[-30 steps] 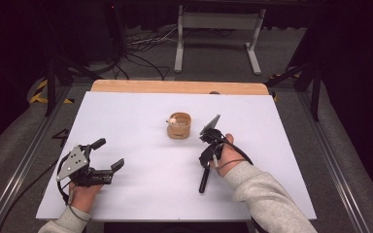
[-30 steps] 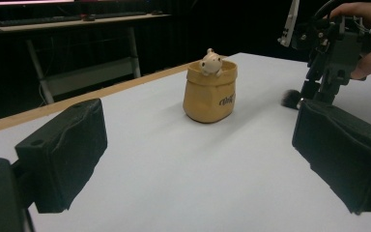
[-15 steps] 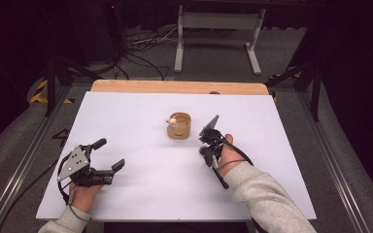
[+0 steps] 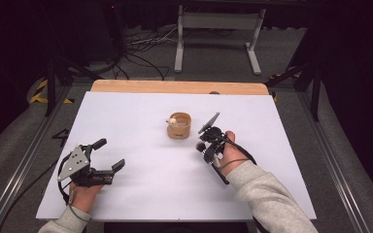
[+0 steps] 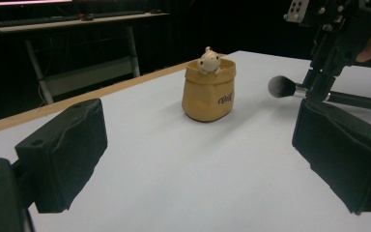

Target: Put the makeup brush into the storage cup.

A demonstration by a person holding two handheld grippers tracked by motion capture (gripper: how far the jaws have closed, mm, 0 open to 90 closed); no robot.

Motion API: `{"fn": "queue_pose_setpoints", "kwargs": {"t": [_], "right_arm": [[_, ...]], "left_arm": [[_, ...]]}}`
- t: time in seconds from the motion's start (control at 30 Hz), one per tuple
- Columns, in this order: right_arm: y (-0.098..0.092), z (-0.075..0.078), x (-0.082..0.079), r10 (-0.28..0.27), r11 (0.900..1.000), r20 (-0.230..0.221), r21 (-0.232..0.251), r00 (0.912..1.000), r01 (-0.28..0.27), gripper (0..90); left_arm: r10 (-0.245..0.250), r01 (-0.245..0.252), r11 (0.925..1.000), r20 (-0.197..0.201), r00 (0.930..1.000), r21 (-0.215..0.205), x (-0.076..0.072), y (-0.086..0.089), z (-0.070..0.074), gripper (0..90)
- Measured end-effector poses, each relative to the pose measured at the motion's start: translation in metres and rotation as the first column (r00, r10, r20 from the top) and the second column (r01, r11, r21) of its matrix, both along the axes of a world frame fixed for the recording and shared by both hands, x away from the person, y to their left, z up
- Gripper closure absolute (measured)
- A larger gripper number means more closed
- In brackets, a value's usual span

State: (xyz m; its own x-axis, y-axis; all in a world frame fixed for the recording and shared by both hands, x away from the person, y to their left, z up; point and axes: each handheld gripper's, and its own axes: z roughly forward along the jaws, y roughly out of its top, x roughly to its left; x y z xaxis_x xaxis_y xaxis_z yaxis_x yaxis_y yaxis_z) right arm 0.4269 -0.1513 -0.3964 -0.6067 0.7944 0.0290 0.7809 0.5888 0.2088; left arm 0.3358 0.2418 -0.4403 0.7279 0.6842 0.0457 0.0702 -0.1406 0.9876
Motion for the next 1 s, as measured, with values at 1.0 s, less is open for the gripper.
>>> {"fn": "queue_pose_setpoints", "kwargs": {"t": [1.0], "right_arm": [[-0.027,0.053,-0.024,0.001,0.958,0.371,0.266,0.9287,-0.107,71.3]], "left_arm": [[0.006,-0.006,1.0000,-0.006,1.0000,0.004,0.000,0.001,0.000,5.8]]}}
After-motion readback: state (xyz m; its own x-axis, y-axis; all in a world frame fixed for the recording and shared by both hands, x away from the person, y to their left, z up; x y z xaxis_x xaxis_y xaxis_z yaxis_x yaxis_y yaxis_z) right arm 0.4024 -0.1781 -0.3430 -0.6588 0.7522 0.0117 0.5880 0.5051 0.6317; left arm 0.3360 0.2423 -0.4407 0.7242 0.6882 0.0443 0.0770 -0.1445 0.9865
